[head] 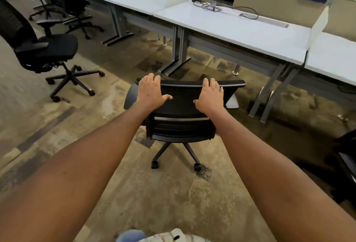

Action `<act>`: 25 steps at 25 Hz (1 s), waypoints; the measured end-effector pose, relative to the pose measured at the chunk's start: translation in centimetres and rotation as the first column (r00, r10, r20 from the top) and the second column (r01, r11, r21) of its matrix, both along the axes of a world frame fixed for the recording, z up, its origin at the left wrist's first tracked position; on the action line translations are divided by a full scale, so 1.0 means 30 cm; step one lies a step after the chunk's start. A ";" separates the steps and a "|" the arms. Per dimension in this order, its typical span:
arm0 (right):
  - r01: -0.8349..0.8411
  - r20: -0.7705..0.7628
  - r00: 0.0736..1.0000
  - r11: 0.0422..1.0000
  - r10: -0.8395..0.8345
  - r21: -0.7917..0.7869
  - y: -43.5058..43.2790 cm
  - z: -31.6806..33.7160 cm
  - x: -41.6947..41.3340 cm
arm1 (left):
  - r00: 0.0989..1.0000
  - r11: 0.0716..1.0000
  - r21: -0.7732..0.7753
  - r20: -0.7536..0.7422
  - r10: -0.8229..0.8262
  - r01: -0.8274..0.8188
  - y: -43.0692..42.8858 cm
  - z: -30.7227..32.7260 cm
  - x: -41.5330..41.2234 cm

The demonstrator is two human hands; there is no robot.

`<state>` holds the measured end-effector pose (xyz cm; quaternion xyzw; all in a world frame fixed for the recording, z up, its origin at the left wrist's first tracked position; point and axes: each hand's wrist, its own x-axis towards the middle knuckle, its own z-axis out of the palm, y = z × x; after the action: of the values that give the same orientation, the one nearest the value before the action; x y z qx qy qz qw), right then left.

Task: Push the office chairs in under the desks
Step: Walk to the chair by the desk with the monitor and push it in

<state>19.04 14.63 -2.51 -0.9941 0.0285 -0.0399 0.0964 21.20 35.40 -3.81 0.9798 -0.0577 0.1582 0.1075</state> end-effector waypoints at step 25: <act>0.345 0.554 0.784 0.939 -0.282 -0.010 0.362 -0.173 0.581 | 0.820 0.955 0.049 0.501 -0.278 0.294 0.346 -0.163 0.705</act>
<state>36.46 25.48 -7.69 -0.9265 0.1625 -0.3373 0.0371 42.34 45.76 -8.70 0.8831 -0.2273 0.3906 0.1262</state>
